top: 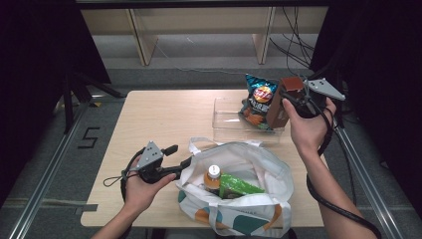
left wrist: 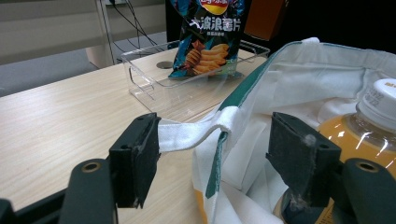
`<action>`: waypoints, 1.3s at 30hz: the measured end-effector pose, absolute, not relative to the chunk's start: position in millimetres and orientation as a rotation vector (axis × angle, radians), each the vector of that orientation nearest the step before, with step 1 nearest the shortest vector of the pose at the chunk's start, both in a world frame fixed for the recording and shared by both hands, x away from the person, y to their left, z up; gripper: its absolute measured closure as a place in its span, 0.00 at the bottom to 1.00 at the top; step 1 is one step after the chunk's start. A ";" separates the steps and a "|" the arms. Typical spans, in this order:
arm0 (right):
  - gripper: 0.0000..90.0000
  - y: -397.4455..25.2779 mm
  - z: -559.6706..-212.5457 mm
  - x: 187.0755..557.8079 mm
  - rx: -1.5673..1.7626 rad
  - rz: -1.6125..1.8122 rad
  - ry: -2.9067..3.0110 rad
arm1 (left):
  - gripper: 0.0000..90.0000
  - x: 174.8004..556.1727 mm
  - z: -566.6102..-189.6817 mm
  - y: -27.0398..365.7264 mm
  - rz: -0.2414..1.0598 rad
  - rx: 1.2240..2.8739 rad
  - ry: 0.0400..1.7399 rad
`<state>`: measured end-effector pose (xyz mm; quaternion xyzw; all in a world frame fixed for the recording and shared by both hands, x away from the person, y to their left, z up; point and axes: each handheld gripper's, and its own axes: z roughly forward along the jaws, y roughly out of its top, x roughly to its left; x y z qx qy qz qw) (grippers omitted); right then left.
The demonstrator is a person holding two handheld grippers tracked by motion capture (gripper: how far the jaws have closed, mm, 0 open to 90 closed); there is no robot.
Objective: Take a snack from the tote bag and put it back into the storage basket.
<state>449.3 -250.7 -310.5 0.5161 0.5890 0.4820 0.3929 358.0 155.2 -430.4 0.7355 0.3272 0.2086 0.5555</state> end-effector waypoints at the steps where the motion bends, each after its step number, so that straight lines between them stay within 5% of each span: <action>1: 0.44 -250.7 -311.1 450.1 1.310 1.227 1.493 | 0.37 358.1 -430.6 155.2 0.492 1.737 0.774; 39: 0.44 -243.5 -331.6 470.5 1.342 1.165 1.464 | 0.37 357.2 -431.4 153.2 0.484 1.746 0.762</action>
